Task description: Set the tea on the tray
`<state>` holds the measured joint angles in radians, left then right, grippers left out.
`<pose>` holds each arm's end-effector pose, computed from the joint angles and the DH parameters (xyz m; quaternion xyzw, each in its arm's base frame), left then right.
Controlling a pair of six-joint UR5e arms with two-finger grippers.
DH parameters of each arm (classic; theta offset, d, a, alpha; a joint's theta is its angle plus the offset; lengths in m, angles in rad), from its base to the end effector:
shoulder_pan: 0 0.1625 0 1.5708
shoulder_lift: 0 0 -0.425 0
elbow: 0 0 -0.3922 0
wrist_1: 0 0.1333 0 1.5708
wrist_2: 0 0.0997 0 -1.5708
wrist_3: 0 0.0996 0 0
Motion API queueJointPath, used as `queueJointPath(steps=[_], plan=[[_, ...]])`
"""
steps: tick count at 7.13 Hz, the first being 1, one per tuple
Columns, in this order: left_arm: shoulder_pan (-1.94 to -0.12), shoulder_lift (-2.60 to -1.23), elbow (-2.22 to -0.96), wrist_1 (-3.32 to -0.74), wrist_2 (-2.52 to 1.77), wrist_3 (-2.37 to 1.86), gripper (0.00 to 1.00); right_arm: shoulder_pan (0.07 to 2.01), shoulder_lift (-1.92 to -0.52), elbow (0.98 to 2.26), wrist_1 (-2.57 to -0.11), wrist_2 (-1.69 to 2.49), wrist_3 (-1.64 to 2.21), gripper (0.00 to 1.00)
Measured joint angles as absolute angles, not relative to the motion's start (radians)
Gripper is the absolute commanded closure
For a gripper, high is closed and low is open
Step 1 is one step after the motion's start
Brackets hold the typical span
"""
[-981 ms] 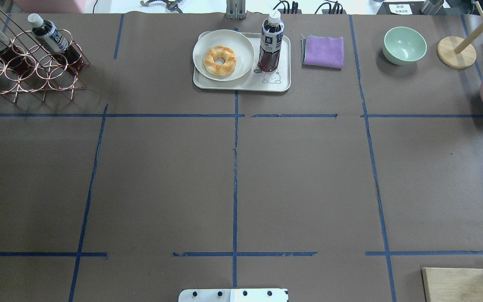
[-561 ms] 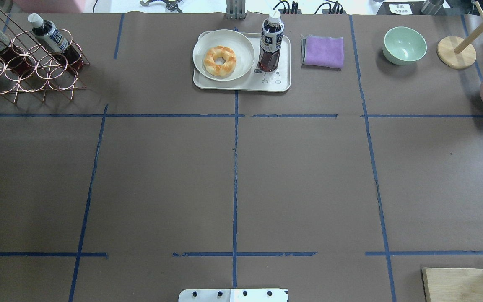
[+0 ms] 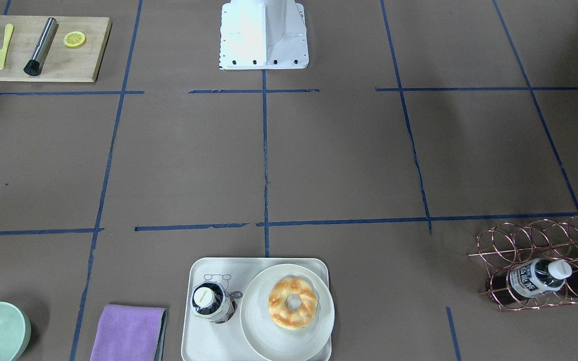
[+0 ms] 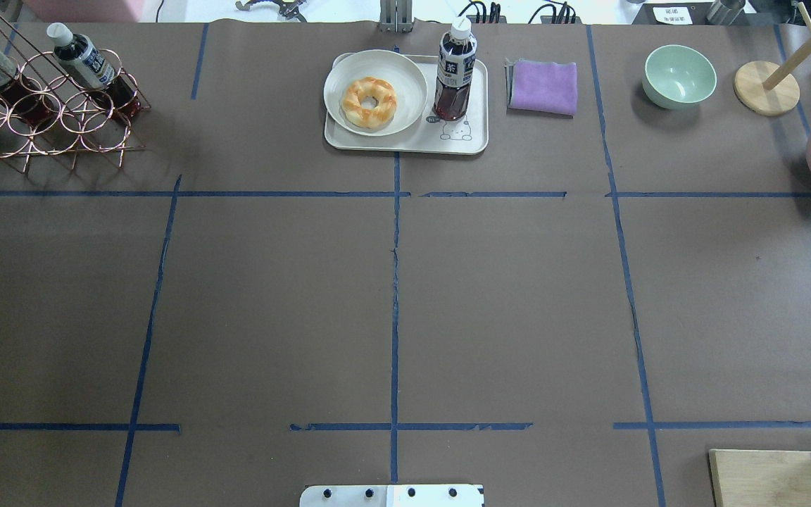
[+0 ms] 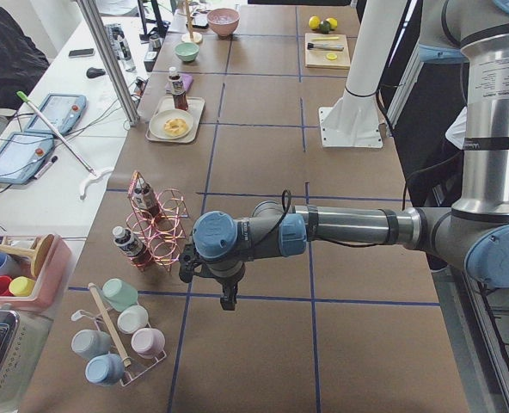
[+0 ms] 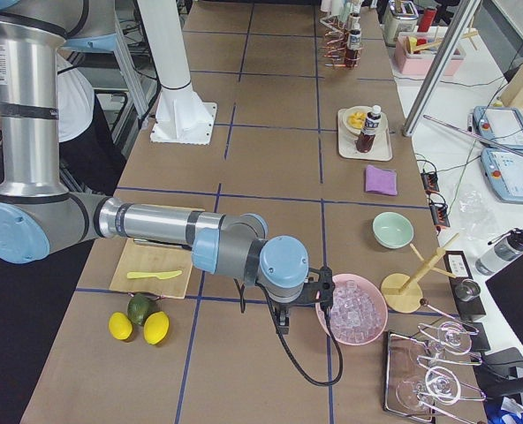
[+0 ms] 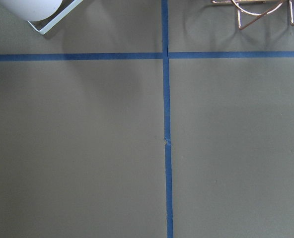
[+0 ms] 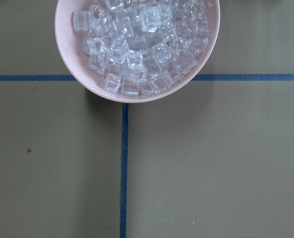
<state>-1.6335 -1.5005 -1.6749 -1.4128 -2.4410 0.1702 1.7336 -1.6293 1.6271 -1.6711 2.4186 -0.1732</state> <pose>-0.0854 -0.4486 0.6493 -0.0070 0.4244 0.0225 0.9052 0.1324 -0.4442 0.6634 0.0226 -0.4128 0.0163 0.9104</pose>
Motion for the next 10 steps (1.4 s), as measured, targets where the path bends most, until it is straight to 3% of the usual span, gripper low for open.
queueJointPath(steps=[10], plan=[[-1.632,-1.506,-1.671,-1.413,-2.441,0.17,0.0,1.663,-1.632,1.631,-1.67,2.405,-0.144,0.0]])
